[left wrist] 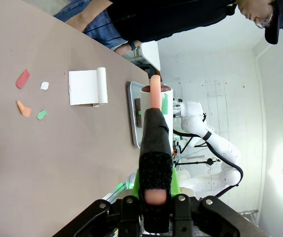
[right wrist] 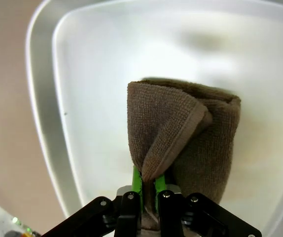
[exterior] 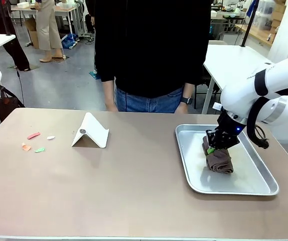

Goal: Clean the surface of the table.
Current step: If a person points to the right, clean the right side of the table with your right hand, and if they point to the left, clean the left side with your left hand, then clean the area not pointed to by the person.

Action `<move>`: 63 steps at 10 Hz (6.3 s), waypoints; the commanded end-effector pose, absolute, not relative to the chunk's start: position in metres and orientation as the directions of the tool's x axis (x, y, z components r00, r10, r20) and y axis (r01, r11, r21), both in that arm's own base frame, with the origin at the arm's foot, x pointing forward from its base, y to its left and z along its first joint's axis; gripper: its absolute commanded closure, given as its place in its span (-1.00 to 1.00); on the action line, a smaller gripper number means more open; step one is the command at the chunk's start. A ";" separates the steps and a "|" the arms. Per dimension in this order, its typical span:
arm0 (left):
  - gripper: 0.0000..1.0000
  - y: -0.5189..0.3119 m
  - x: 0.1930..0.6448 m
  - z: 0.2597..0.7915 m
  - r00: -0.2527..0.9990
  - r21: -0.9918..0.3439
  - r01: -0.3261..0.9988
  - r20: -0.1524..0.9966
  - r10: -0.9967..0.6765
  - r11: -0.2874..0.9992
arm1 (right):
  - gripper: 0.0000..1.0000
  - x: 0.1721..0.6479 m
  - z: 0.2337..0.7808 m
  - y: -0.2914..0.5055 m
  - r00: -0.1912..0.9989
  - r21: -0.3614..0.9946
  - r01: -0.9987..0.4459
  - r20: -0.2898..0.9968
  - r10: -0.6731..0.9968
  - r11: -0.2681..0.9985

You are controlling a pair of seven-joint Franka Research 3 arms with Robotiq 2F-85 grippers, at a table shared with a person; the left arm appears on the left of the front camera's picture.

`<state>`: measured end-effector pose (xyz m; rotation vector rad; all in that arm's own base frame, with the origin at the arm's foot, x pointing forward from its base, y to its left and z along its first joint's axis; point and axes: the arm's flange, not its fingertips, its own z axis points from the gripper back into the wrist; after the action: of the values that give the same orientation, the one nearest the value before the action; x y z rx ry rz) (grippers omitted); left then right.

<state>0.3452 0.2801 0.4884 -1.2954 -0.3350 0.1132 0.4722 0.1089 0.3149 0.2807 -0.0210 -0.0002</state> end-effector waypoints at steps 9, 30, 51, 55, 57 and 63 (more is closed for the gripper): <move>1.00 0.280 0.342 0.491 0.947 -0.955 0.113 0.187 0.260 0.274 | 0.95 0.464 0.315 0.128 0.996 0.253 -0.090 0.024 0.087 0.963; 1.00 0.280 0.342 0.491 0.947 -0.955 0.113 0.187 0.260 0.274 | 0.95 0.440 0.459 -0.138 0.969 0.918 0.122 -0.028 -0.245 0.377; 1.00 0.280 0.342 0.491 0.947 -0.955 0.113 0.187 0.260 0.274 | 0.95 0.412 0.433 -0.216 0.957 0.980 0.190 -0.199 -0.212 -0.062; 1.00 0.280 0.342 0.491 0.947 -0.955 0.113 0.187 0.260 0.274 | 0.95 0.412 0.433 -0.216 0.957 0.980 0.190 -0.199 -0.212 -0.062; 1.00 0.280 0.342 0.491 0.947 -0.955 0.113 0.187 0.260 0.274 | 0.95 0.412 0.433 -0.216 0.957 0.980 0.190 -0.199 -0.212 -0.062; 0.55 0.264 0.366 0.496 0.972 -0.843 0.058 0.169 0.161 0.534 | 0.95 0.412 0.433 -0.216 0.957 0.980 0.190 -0.199 -0.212 -0.062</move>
<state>0.3656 0.2706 0.4979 -1.0644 -0.2716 0.0624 0.4133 -0.2164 0.4267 1.5960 -0.0169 -0.3375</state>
